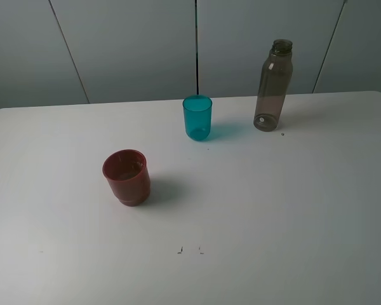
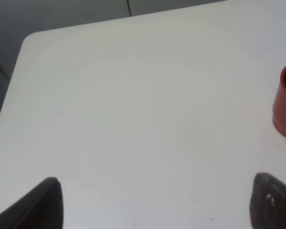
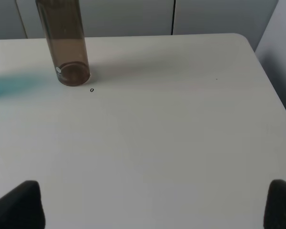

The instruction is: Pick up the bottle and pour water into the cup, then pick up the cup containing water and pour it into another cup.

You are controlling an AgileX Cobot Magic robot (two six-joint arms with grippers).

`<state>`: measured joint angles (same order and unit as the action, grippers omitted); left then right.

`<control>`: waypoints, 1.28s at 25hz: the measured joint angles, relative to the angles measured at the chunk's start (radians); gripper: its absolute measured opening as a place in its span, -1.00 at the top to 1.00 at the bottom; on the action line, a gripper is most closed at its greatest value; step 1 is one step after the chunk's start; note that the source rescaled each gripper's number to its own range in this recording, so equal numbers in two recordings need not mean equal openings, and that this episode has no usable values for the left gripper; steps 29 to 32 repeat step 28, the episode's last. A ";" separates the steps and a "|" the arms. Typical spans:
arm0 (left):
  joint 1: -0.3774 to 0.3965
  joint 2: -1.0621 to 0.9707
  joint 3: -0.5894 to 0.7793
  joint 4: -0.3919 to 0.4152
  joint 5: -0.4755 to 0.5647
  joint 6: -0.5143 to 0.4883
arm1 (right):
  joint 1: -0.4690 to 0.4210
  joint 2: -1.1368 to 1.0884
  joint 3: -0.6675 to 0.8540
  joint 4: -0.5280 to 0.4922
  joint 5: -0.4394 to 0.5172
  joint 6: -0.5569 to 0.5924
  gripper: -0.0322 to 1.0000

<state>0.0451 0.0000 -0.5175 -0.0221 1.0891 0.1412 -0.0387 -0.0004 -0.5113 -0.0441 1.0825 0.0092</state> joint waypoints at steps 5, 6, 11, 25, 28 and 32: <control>0.000 0.000 0.000 0.000 0.000 0.000 | 0.000 0.000 0.000 0.000 0.002 0.000 -0.99; 0.000 0.000 0.000 0.000 0.000 0.000 | 0.000 0.000 0.000 0.000 0.002 0.000 -0.99; 0.000 0.000 0.000 0.000 0.000 0.000 | 0.000 0.000 0.000 0.000 0.002 0.000 -0.99; 0.000 0.000 0.000 0.000 0.000 0.000 | 0.000 0.000 0.000 0.000 0.002 0.002 -0.99; 0.000 0.000 0.000 0.000 0.000 0.000 | 0.000 0.000 0.000 0.000 0.002 0.002 -0.99; 0.000 0.000 0.000 0.000 0.000 0.000 | 0.000 0.000 0.000 0.000 0.002 0.002 -0.99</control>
